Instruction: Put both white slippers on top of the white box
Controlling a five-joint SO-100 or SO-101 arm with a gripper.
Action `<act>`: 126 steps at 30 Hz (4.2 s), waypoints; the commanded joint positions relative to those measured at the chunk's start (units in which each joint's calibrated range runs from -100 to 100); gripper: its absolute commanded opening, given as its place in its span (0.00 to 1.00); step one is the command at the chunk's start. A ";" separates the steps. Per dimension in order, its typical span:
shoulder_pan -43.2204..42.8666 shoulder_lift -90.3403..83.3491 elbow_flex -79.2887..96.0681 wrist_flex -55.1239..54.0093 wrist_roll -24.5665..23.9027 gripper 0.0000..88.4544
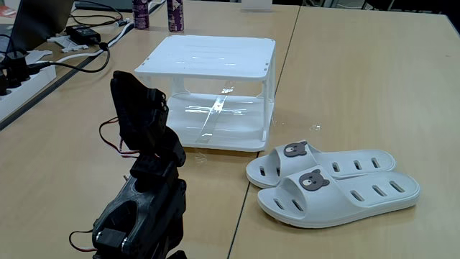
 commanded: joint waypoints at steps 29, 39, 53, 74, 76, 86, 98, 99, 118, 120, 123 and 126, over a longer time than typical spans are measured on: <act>0.35 0.19 0.54 -0.17 0.42 0.01; 0.35 0.19 0.54 -0.17 0.42 0.01; 0.35 0.19 0.54 -0.17 0.42 0.01; 0.43 61.36 -0.27 3.63 0.42 0.01; 0.35 71.12 -0.36 3.71 0.42 0.01; -2.94 103.93 0.18 3.63 0.42 0.02; -4.34 116.80 -9.02 3.63 0.42 0.02; -3.84 116.80 -9.48 3.63 0.42 0.02; 11.04 125.89 -9.75 3.02 0.42 0.04; 11.04 125.89 -9.75 3.02 0.42 0.13; 11.04 125.81 -9.75 2.94 0.42 0.19; 11.04 125.72 -10.92 2.77 0.42 0.19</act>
